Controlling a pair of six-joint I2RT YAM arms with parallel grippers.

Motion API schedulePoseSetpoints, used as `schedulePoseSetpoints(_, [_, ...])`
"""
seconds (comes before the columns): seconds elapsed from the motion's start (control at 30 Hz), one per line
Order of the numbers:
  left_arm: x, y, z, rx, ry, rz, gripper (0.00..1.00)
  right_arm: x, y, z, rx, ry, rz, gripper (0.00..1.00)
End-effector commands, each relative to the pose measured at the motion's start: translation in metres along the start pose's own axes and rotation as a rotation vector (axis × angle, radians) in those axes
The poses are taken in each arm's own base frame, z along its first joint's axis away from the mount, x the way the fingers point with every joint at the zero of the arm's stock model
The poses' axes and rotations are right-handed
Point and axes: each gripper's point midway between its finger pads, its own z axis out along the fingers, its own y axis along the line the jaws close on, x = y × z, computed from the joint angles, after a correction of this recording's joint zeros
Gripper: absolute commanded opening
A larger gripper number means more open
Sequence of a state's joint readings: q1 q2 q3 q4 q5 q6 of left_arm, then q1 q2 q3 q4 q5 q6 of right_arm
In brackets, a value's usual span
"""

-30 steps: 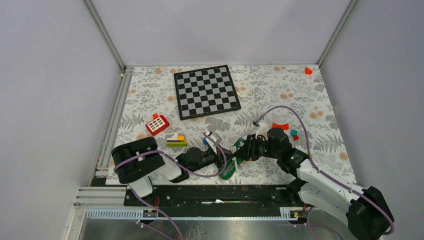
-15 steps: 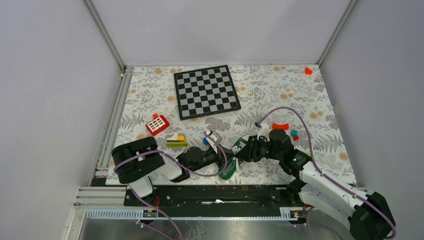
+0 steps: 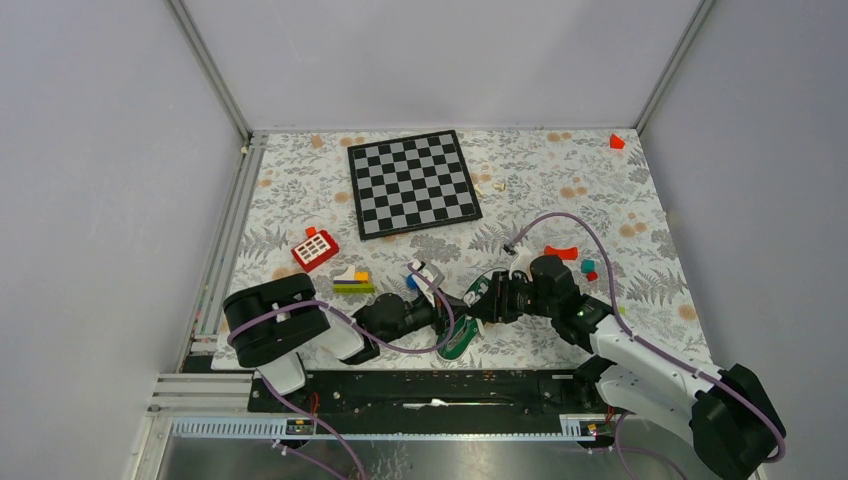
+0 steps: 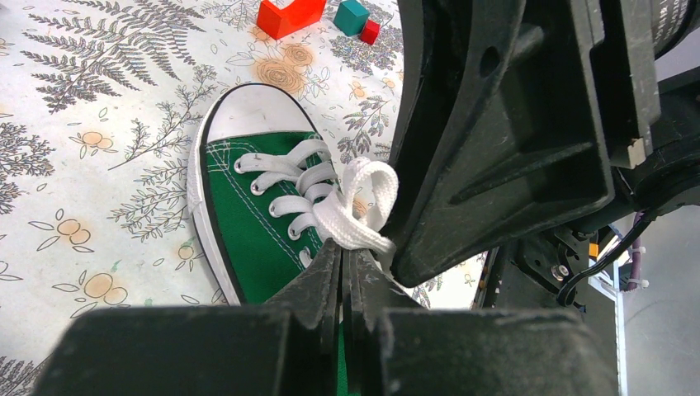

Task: Tie the shoes
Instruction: Cross the shoelace with the shoelace.

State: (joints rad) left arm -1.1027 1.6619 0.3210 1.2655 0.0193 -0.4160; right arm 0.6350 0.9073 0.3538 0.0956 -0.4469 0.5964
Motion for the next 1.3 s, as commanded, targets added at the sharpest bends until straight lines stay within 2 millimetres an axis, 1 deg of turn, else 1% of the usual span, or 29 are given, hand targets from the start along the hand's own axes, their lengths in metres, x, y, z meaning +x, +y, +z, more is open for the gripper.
schedulePoseSetpoints(0.0, [-0.019, -0.012, 0.008, 0.044, -0.061, 0.004, 0.0, -0.017, 0.019, 0.004, -0.06, -0.041, -0.052, 0.35])
schedulePoseSetpoints(0.03, [-0.019, -0.013, 0.008, 0.045, -0.061, 0.004, 0.0, -0.016, 0.019, 0.004, -0.061, -0.036, -0.053, 0.33])
schedulePoseSetpoints(0.1, [-0.018, -0.012, 0.007, 0.044, -0.06, 0.004, 0.0, -0.016, 0.02, 0.005, -0.063, -0.031, -0.053, 0.24])
schedulePoseSetpoints(0.17, [-0.018, -0.012, 0.007, 0.042, -0.058, 0.005, 0.0, -0.016, 0.021, 0.004, -0.063, -0.032, -0.056, 0.07])
schedulePoseSetpoints(0.2, [-0.017, -0.011, 0.007, 0.042, -0.057, 0.005, 0.0, -0.015, 0.021, 0.003, -0.062, -0.032, -0.058, 0.0])
schedulePoseSetpoints(0.4, [-0.016, -0.009, 0.004, 0.036, -0.057, 0.007, 0.0, -0.011, 0.017, -0.004, -0.037, -0.027, -0.068, 0.0])
schedulePoseSetpoints(0.63, [-0.017, -0.008, 0.002, 0.035, -0.061, 0.006, 0.0, -0.005, 0.01, -0.007, -0.01, -0.012, -0.069, 0.0])
schedulePoseSetpoints(0.8, [-0.019, -0.009, 0.001, 0.04, -0.064, 0.008, 0.0, -0.006, 0.006, -0.008, 0.017, -0.013, -0.082, 0.0])
schedulePoseSetpoints(0.87, [-0.019, -0.009, 0.0, 0.04, -0.064, 0.01, 0.0, -0.009, 0.006, -0.009, 0.022, -0.026, -0.094, 0.0])
schedulePoseSetpoints(0.93, [-0.019, -0.009, 0.0, 0.037, -0.063, 0.01, 0.0, -0.005, 0.003, -0.011, 0.04, -0.01, -0.091, 0.0])
schedulePoseSetpoints(1.27, [-0.02, -0.009, 0.0, 0.041, -0.064, 0.008, 0.0, -0.007, 0.0, -0.011, 0.057, -0.017, -0.095, 0.0])
